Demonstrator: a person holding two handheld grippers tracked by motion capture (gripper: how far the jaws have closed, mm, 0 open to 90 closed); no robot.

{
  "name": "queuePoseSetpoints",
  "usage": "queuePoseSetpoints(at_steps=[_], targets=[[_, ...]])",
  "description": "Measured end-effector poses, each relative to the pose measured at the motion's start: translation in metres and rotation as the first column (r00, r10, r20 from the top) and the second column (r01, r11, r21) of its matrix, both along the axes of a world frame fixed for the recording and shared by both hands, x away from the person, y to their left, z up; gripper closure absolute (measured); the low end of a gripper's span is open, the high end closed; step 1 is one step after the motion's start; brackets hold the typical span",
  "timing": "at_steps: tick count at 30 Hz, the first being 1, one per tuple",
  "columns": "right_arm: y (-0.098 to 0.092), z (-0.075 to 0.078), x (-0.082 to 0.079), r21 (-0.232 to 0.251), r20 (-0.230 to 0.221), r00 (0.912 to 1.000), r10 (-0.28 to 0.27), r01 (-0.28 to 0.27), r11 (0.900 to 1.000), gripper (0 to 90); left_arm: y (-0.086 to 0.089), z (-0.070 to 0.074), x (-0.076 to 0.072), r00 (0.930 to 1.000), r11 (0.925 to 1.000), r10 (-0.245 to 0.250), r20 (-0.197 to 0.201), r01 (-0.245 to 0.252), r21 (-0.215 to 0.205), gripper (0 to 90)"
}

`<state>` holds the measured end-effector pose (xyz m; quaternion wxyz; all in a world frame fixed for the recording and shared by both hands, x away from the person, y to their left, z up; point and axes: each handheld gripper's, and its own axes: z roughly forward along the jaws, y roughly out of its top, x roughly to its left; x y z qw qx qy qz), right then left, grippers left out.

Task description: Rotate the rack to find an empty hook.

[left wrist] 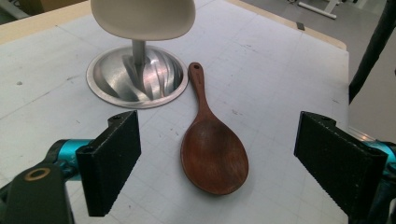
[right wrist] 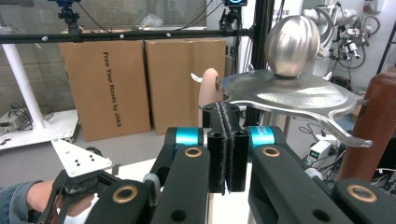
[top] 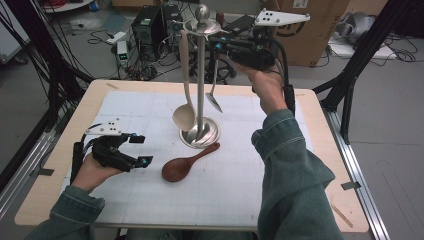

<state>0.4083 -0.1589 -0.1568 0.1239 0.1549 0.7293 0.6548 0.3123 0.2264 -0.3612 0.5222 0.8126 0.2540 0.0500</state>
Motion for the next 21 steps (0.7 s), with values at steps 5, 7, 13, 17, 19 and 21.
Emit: queuePoseSetpoints(at_steps=[5, 7, 13, 17, 19, 21], targets=[[0.001, 0.002, -0.002, 0.001, 0.008, 1.0, -0.005, 0.005, 1.0, 89.4, 0.0, 0.001, -0.001, 1.0, 1.0, 0.002, 0.0, -0.002, -0.007, 15.2], [0.002, 0.002, -0.003, 0.002, 0.004, 1.0, -0.002, 0.002, 1.0, 89.4, 0.001, 0.001, -0.001, 1.0, 1.0, 0.002, 0.0, -0.002, -0.005, 15.2], [0.006, 0.002, -0.003, 0.0, 0.009, 1.0, 0.001, -0.001, 1.0, 89.3, 0.001, 0.001, -0.001, 1.0, 1.0, 0.004, -0.001, -0.004, -0.007, 15.2], [0.009, 0.002, -0.004, 0.0, 0.012, 0.9999, 0.006, -0.006, 1.0, 89.3, 0.0, 0.001, 0.0, 1.0, 1.0, 0.003, 0.002, -0.003, -0.004, 15.1], [0.011, 0.002, -0.004, 0.0, 0.011, 0.9999, 0.007, -0.007, 1.0, 89.3, 0.0, 0.001, 0.0, 1.0, 1.0, 0.004, 0.0, -0.004, -0.006, 15.1], [0.011, 0.002, -0.004, -0.001, 0.008, 0.9999, 0.009, -0.009, 1.0, 89.3, 0.001, 0.001, -0.001, 1.0, 1.0, 0.004, 0.0, -0.004, -0.006, 15.0]])
